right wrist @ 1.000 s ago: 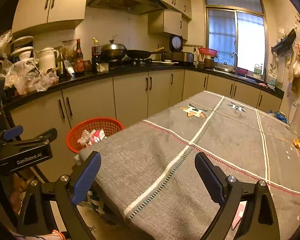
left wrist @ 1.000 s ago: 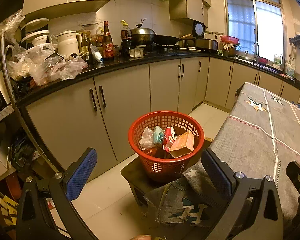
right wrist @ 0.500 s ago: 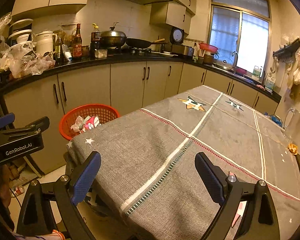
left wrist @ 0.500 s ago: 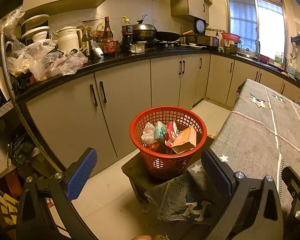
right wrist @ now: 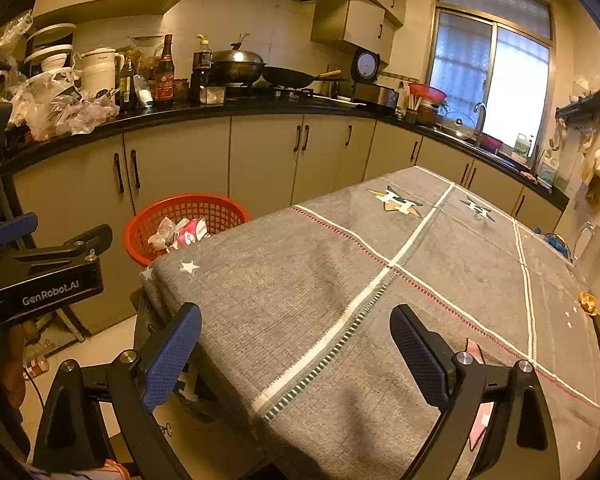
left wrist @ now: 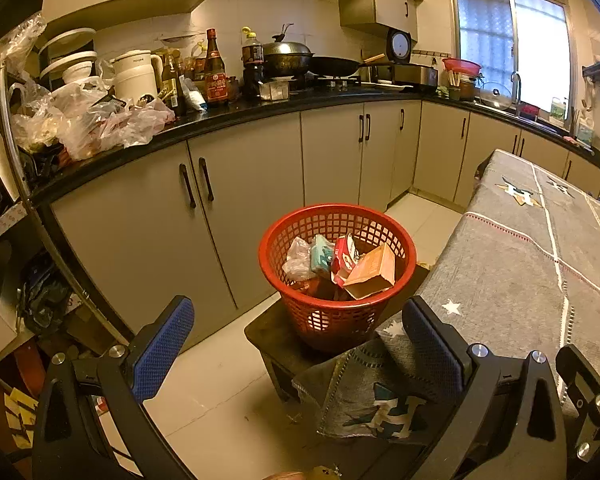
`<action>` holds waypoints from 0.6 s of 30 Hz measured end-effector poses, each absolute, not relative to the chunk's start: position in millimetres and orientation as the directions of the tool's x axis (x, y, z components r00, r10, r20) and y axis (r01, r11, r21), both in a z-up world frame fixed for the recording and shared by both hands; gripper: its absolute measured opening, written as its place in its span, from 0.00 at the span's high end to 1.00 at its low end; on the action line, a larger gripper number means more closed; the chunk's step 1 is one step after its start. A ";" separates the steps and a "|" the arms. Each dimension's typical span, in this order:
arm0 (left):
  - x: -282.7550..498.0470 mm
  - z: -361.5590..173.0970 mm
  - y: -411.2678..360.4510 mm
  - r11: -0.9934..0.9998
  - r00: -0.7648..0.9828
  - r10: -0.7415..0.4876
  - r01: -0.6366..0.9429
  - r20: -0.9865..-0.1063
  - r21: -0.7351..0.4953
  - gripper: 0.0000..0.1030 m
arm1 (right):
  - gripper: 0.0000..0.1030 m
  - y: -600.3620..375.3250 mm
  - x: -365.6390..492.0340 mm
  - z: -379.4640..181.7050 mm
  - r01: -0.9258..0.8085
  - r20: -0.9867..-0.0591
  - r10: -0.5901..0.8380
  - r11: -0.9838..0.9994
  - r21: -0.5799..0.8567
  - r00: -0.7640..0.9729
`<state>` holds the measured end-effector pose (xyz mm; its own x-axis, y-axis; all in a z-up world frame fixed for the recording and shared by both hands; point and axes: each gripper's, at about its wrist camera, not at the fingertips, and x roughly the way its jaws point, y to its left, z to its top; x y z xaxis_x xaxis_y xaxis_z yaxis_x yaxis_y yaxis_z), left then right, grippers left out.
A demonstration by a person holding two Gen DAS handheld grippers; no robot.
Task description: Collect trash
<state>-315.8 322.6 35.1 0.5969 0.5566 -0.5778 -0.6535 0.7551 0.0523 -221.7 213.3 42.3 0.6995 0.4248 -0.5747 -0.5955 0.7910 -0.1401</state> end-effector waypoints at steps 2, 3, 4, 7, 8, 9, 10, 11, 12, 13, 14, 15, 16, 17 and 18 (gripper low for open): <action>-315.6 33.3 323.7 0.754 0.591 0.557 -0.655 -0.583 0.056 0.00 | 0.05 213.7 -222.0 41.6 -0.599 -0.577 0.427 0.789 -0.138 0.696; -315.5 32.9 324.1 0.753 0.590 0.558 -0.655 -0.584 0.058 0.00 | 0.05 213.7 -222.2 41.4 -0.600 -0.577 0.428 0.788 -0.137 0.695; -315.5 32.7 324.9 0.753 0.589 0.558 -0.655 -0.584 0.059 0.00 | 0.05 213.9 -222.2 41.4 -0.601 -0.577 0.430 0.788 -0.136 0.694; -315.4 32.5 325.0 0.754 0.590 0.557 -0.655 -0.585 0.057 0.00 | 0.05 214.9 -223.0 41.3 -0.603 -0.579 0.433 0.787 -0.132 0.691; -315.4 32.3 325.0 0.754 0.590 0.556 -0.654 -0.586 0.057 0.00 | 0.05 215.2 -222.9 41.3 -0.604 -0.579 0.433 0.786 -0.133 0.691; -315.5 31.6 325.2 0.754 0.589 0.555 -0.654 -0.587 0.056 0.00 | 0.05 215.5 -223.1 41.2 -0.604 -0.580 0.433 0.785 -0.133 0.690; -315.7 30.7 325.5 0.754 0.588 0.554 -0.655 -0.589 0.056 0.00 | 0.05 215.9 -223.1 41.2 -0.605 -0.580 0.433 0.785 -0.133 0.690; -316.0 29.7 326.0 0.754 0.587 0.554 -0.655 -0.591 0.056 0.00 | 0.05 215.9 -223.4 41.1 -0.606 -0.581 0.434 0.784 -0.132 0.689; -316.4 28.8 326.6 0.754 0.586 0.553 -0.655 -0.593 0.056 0.00 | 0.05 216.0 -223.6 41.1 -0.607 -0.581 0.435 0.784 -0.132 0.688; -316.7 28.2 327.3 0.754 0.585 0.551 -0.654 -0.595 0.055 0.00 | 0.05 216.1 -224.1 41.1 -0.608 -0.580 0.436 0.783 -0.132 0.688; -317.2 27.4 328.1 0.755 0.585 0.549 -0.654 -0.597 0.054 0.00 | 0.05 217.3 -224.8 41.5 -0.608 -0.580 0.436 0.783 -0.134 0.689; -317.6 26.5 328.9 0.754 0.582 0.549 -0.655 -0.599 0.054 0.00 | 0.05 217.8 -225.3 41.4 -0.608 -0.579 0.435 0.782 -0.137 0.689; -317.5 26.2 329.4 0.753 0.580 0.549 -0.655 -0.601 0.055 0.00 | 0.05 218.7 -225.9 41.6 -0.608 -0.580 0.434 0.781 -0.139 0.690; -317.5 25.7 330.2 0.753 0.579 0.548 -0.656 -0.603 0.054 0.00 | 0.05 219.5 -226.6 41.2 -0.610 -0.581 0.433 0.780 -0.141 0.689; -317.6 25.3 330.9 0.753 0.579 0.547 -0.656 -0.605 0.053 0.00 | 0.05 220.3 -227.4 40.8 -0.611 -0.582 0.433 0.779 -0.143 0.688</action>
